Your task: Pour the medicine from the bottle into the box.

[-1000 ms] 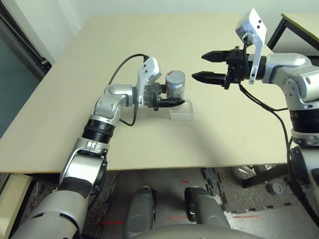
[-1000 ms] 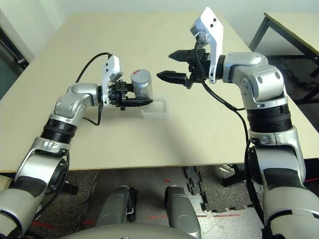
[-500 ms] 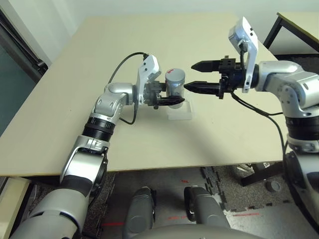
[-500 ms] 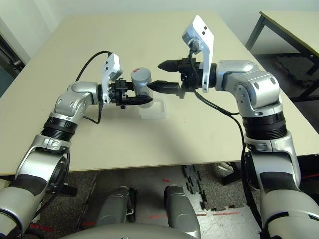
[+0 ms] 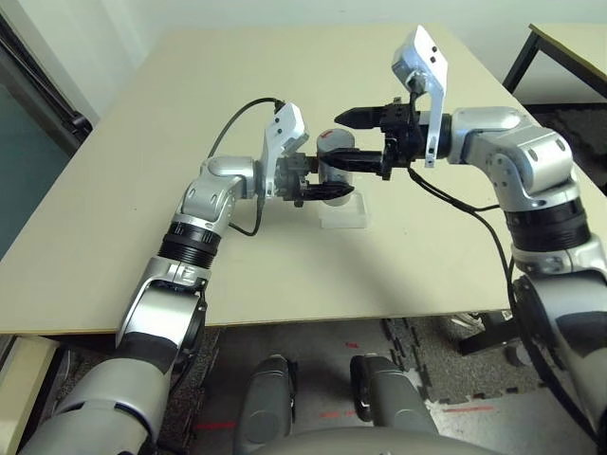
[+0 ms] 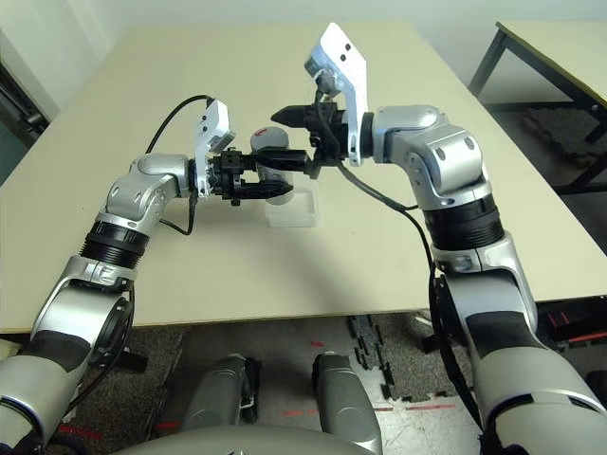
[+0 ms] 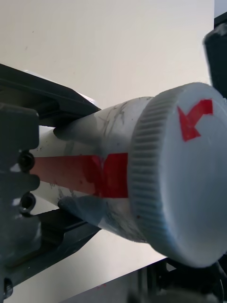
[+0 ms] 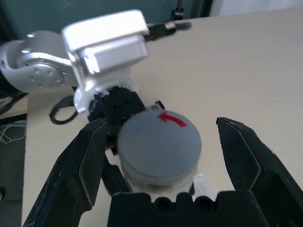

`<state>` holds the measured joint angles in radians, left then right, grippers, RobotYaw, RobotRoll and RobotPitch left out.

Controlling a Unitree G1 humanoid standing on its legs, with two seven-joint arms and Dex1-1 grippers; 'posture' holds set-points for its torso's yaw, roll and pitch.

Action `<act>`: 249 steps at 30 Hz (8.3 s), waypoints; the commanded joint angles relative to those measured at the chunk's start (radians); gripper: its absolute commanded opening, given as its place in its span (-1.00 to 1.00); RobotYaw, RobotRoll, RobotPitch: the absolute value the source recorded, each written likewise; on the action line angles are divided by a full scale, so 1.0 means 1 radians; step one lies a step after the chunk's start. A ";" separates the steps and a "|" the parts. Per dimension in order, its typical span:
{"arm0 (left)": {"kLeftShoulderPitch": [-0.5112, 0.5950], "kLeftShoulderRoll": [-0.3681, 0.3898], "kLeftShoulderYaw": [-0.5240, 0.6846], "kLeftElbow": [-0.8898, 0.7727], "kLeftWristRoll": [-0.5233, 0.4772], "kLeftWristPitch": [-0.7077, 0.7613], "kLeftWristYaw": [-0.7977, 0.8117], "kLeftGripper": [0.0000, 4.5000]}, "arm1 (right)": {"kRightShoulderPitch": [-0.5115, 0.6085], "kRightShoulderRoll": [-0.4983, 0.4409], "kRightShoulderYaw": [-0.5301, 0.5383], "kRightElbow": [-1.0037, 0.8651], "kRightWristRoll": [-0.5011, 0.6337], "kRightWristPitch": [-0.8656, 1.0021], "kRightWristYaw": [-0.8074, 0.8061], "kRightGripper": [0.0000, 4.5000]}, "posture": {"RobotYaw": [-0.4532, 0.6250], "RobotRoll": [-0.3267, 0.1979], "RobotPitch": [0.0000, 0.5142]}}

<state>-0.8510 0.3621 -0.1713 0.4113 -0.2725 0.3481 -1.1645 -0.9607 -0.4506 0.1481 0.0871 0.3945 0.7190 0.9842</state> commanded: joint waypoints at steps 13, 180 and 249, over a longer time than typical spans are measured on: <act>-0.007 0.002 0.001 -0.008 0.005 0.006 -0.002 0.11 | 0.006 -0.020 -0.006 0.001 -0.014 -0.013 0.007 1.00 | -0.14 0.25 -0.61; -0.205 -0.109 0.309 0.850 0.204 -0.390 0.888 0.11 | 0.133 0.169 -0.281 0.731 -0.249 -0.546 -0.705 1.00 | -0.10 0.25 -0.75; -0.389 -0.114 0.371 0.925 0.310 -0.310 0.952 0.11 | 0.407 0.000 -0.005 -0.070 -0.203 0.041 -0.368 1.00 | -0.15 0.25 -0.72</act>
<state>-1.2655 0.2481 0.1675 1.3478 0.0810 0.0163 -0.2333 -0.5646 -0.4529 0.1667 0.0057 0.1843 0.7613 0.6247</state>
